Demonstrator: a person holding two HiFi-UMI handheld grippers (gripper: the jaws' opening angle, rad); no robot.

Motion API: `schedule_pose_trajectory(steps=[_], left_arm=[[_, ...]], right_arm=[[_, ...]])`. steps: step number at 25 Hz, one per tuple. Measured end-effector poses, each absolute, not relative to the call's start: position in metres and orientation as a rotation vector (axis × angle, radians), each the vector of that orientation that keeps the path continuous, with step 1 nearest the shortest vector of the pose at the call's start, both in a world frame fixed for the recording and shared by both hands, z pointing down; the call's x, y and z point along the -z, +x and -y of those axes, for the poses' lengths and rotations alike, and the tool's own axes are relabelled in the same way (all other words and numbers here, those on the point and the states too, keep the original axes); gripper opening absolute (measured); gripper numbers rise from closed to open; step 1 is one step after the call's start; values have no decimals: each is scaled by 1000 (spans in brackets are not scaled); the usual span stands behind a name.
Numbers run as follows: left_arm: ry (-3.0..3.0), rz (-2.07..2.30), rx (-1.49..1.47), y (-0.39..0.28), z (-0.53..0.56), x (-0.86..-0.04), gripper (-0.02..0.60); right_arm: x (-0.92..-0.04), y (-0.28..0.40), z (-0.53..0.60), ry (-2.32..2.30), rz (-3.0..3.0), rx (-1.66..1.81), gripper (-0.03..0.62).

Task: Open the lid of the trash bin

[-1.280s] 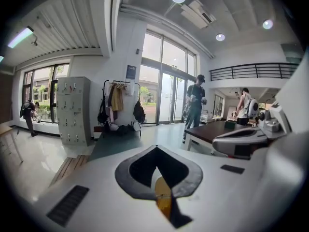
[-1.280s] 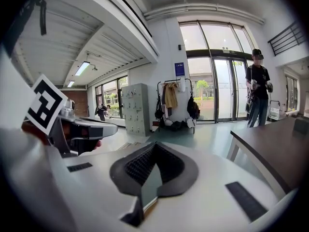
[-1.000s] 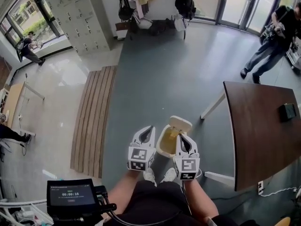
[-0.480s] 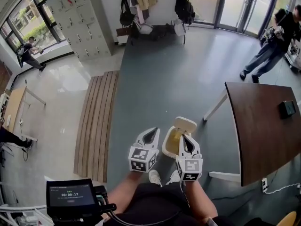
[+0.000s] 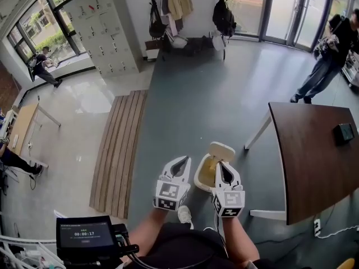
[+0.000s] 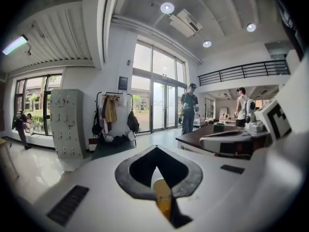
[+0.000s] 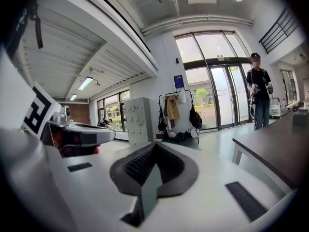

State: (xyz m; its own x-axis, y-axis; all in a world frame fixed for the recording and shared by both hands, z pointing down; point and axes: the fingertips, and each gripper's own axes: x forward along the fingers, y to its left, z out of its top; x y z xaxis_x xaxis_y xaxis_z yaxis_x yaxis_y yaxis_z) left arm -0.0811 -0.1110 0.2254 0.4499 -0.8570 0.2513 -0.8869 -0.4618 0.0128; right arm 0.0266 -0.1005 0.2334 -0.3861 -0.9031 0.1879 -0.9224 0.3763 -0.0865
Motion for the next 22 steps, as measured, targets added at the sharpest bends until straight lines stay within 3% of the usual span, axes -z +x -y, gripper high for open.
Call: schedule_pose_trajectory(steps=[10, 22], left_arm=[[2409, 1527, -183, -29, 29, -226, -2], [2411, 1610, -243, 7, -75, -215, -2]], right_arm=[[-218, 86, 31, 1678, 2507, -106, 2], [-214, 126, -75, 1676, 2542, -151, 2]])
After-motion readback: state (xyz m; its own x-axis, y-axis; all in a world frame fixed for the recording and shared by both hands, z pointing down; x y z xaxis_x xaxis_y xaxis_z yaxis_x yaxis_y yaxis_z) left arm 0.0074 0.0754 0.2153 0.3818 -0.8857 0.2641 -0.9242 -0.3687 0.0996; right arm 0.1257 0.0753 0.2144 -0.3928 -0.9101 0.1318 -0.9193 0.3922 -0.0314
